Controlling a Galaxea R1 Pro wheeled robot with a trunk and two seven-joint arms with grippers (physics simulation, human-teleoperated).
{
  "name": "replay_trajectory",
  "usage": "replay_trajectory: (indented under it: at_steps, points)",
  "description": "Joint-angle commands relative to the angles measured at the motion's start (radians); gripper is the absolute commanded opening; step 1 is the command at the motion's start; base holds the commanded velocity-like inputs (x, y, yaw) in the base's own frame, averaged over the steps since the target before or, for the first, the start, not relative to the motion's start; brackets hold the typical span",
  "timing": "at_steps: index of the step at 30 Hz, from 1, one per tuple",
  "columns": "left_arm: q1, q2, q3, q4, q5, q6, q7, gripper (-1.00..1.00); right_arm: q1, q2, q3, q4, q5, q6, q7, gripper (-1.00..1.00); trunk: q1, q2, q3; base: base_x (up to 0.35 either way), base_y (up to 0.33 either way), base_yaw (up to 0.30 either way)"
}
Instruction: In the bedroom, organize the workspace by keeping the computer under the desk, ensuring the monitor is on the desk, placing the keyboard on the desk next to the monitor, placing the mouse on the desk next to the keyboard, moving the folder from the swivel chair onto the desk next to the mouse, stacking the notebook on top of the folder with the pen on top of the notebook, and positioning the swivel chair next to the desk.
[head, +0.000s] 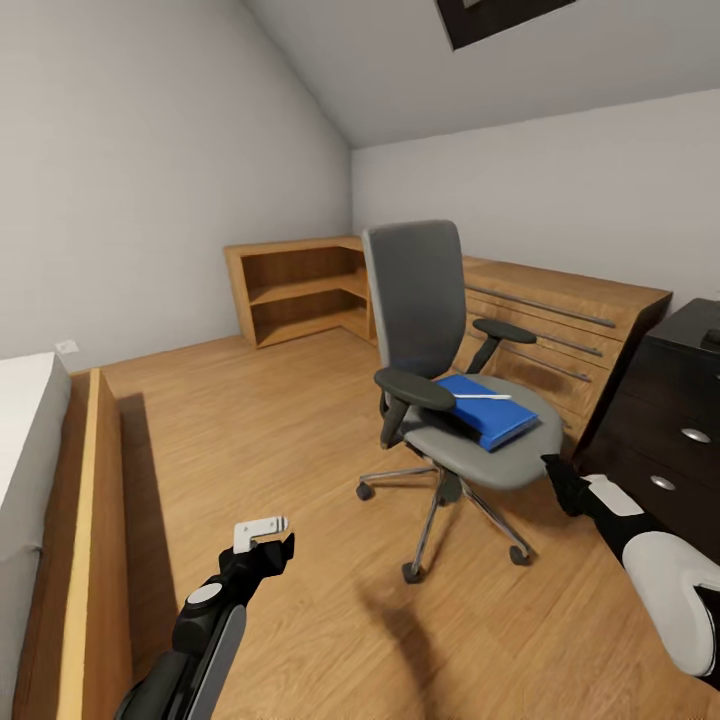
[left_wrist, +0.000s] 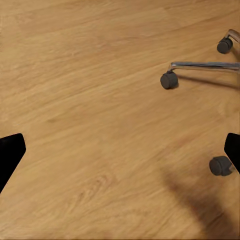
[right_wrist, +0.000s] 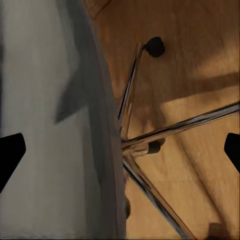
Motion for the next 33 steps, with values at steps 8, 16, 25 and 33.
replay_trajectory:
  at_steps: [8,16,25,33]
  points:
    - [0.0,0.0,-0.001,-0.001,0.011,0.004,0.009,1.0,0.002,0.032,0.002,0.0,-0.007,0.004,-0.002,1.0,0.0,0.0,-0.001,-0.007,0.0,0.003]
    - [0.0,0.0,-0.001,-0.001,0.011,0.004,0.009,1.0,0.002,0.032,0.003,-0.002,-0.005,0.004,0.006,1.0,0.0,0.0,-0.001,0.0,0.0,0.149]
    - [0.0,0.004,-0.088,-0.001,0.011,-0.001,0.024,1.0,0.002,0.031,0.003,-0.002,-0.005,0.005,0.006,1.0,0.0,0.0,-0.001,0.149,0.0,0.119]
    - [0.0,0.005,-0.104,0.003,0.011,0.0,0.038,1.0,0.002,0.03,0.003,-0.003,-0.004,0.006,0.006,1.0,0.0,0.0,-0.001,0.318,0.0,0.008]
